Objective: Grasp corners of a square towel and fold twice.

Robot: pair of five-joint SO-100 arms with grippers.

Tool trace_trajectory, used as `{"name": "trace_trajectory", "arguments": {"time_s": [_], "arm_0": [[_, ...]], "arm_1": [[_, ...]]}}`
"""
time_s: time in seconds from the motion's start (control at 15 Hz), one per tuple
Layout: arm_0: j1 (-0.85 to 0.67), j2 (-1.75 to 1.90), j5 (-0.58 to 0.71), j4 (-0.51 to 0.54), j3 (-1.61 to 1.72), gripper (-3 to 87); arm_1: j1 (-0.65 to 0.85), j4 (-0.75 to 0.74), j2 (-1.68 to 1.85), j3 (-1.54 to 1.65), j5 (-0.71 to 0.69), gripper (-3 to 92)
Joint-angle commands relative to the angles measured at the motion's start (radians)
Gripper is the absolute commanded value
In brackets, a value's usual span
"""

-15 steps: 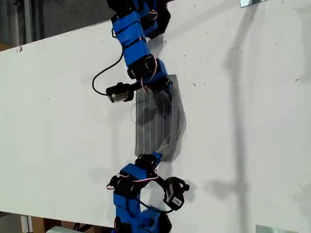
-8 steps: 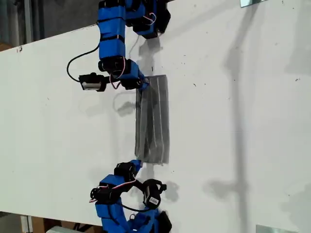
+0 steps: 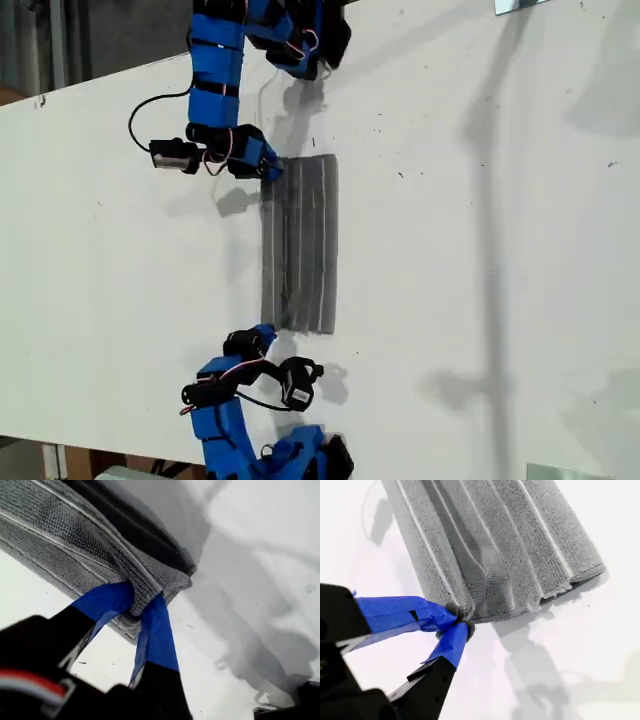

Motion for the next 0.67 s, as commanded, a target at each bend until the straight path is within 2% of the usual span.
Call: {"name": "trace_trajectory", "arguments": {"time_s": [0.0,0.33,0.6], "arm_0": [[-0.029,-0.052,0.023,0.046,-0.115,-0.3],[0.101,0.003,-0.055,0.063,-0.11,-0.3],[0.129,-0.008,-0.078,0.015,-0.064,-0.3]], "arm_1": [[0.034,0.04,0.118,0.021,-0.018,-0.1],[-0.123,0.064,0.357,0.216,0.091,-0.1],[-0.221,0.021,0.351,0.293,0.135,-0.1]]}}
